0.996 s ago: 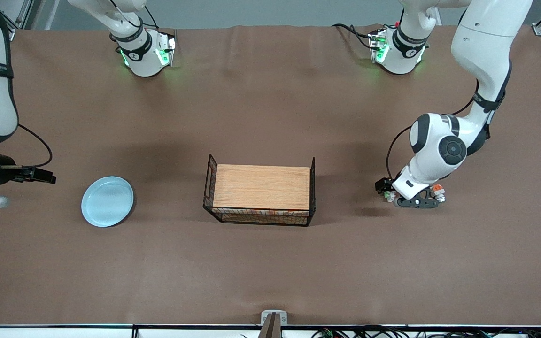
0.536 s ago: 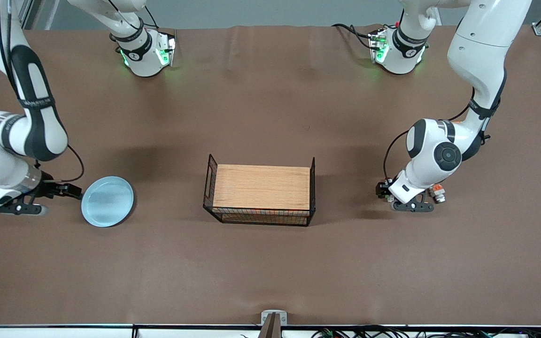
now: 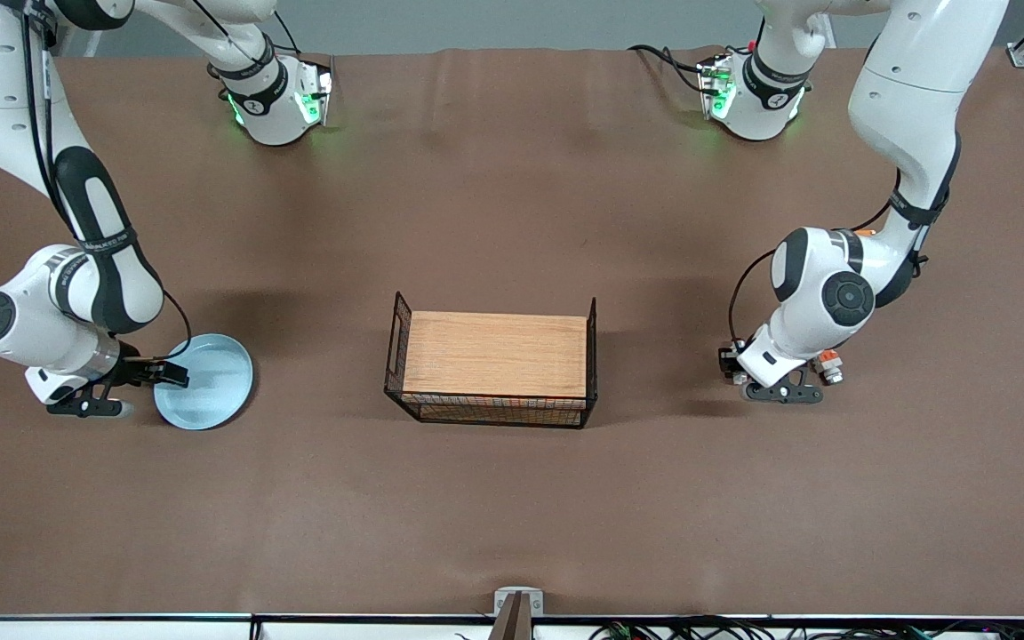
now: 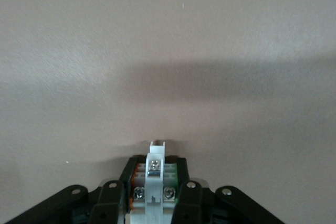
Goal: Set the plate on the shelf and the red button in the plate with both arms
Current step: 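Grasp the button with the left gripper while the right gripper reaches the plate, then lift the button with the left gripper while the right gripper grips the plate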
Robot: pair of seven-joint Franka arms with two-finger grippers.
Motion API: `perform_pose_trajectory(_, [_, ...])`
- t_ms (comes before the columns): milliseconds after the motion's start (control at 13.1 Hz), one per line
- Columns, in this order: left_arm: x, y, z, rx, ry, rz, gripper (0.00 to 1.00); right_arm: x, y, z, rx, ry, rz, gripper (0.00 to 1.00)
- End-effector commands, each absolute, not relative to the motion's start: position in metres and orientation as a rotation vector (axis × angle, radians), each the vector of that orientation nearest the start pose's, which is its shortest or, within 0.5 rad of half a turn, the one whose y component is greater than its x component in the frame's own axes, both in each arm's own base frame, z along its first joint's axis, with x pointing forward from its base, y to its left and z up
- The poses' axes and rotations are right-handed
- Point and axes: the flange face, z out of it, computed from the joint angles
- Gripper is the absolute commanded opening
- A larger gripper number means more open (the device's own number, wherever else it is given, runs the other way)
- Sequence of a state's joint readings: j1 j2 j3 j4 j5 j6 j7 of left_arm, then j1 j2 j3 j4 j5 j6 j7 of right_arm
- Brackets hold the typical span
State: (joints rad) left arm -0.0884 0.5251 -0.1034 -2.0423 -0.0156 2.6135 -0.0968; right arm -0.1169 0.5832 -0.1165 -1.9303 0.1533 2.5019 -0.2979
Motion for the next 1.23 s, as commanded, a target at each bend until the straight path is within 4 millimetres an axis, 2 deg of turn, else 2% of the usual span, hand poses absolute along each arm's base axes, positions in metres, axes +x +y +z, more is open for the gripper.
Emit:
perform_pose_trajectory(0, [0.593,-0.107,0.217,-3.192,0.113,-0.076,0.25,0.61,-0.154,0.183,-3.097,0.05,-0.026,1.0])
perform_pose_trajectory(230, [0.607,-0.099,0.265,-3.188,0.081,-0.065,0.26,0.611,-0.155,0.183,-3.098,0.048,-0.026,0.98])
perform_pose_trajectory(383, [0.621,-0.099,0.304,-3.181,0.075,0.03,0.26,0.608,-0.159,0.177,-3.097,0.017,-0.013,0.87])
perform_pose_trajectory(536, [0.634,-0.1,0.352,-3.179,0.038,0.112,0.26,0.605,-0.164,0.173,-3.095,-0.014,-0.003,0.65])
perform_pose_trajectory(766, [0.647,-0.108,0.426,-3.163,-0.217,0.187,0.26,0.606,-0.162,0.173,-3.09,-0.026,0.01,0.11])
perform_pose_trajectory(843, [0.648,-0.114,0.451,-3.172,-0.308,0.216,0.26,0.606,-0.162,0.175,-3.09,-0.024,0.009,0.01])
perform_pose_trajectory(996, [0.646,-0.126,0.504,-3.199,-0.55,0.217,0.26,0.614,-0.162,0.19,-3.068,-0.005,0.021,0.0])
perform_pose_trajectory(1149, [0.636,-0.148,0.528,-3.179,-0.847,0.232,0.26,0.626,-0.164,0.218,-2.957,0.063,0.123,0.0])
